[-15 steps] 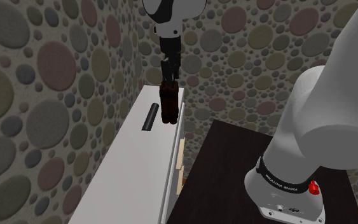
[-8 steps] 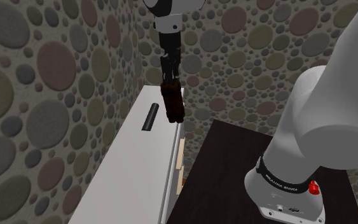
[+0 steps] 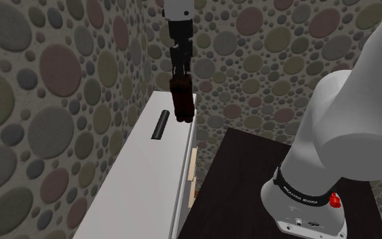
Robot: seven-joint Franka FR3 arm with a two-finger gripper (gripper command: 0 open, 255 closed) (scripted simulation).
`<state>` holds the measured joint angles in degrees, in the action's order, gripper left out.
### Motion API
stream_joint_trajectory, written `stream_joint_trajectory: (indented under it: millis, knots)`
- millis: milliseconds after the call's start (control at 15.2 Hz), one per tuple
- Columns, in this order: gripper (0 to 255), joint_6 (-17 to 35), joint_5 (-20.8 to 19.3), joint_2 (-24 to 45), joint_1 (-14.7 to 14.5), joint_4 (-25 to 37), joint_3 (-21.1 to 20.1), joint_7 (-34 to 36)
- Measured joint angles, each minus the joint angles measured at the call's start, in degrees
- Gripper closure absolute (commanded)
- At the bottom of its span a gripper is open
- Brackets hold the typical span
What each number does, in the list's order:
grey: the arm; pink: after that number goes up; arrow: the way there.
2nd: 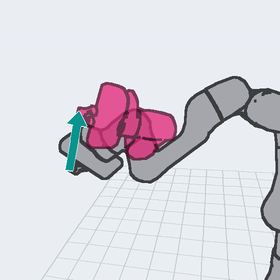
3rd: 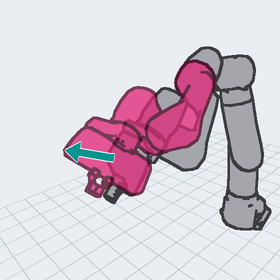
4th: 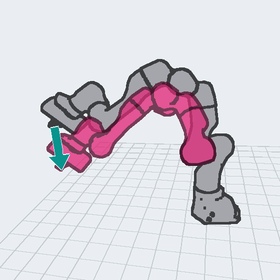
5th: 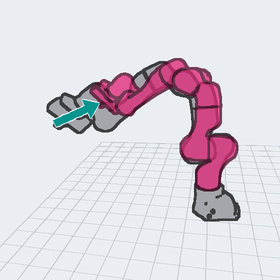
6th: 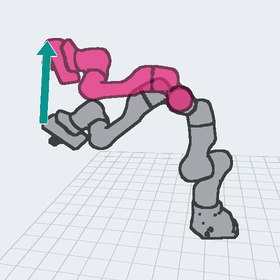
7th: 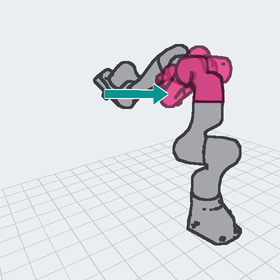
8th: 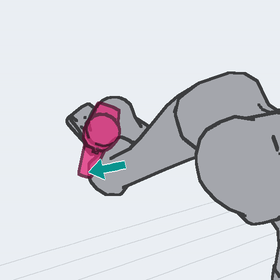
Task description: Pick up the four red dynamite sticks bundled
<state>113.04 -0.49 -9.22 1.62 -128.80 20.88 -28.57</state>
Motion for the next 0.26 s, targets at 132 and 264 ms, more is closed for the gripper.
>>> stream_joint_trajectory:
  millis: [132, 264]
  knots:
    - [255, -1.7, -0.1, -0.5, 0.0, 1.2, -0.1, 0.2]
    - [255, -3.0, -0.4, -1.1, 0.1, 1.9, -0.1, 0.3]
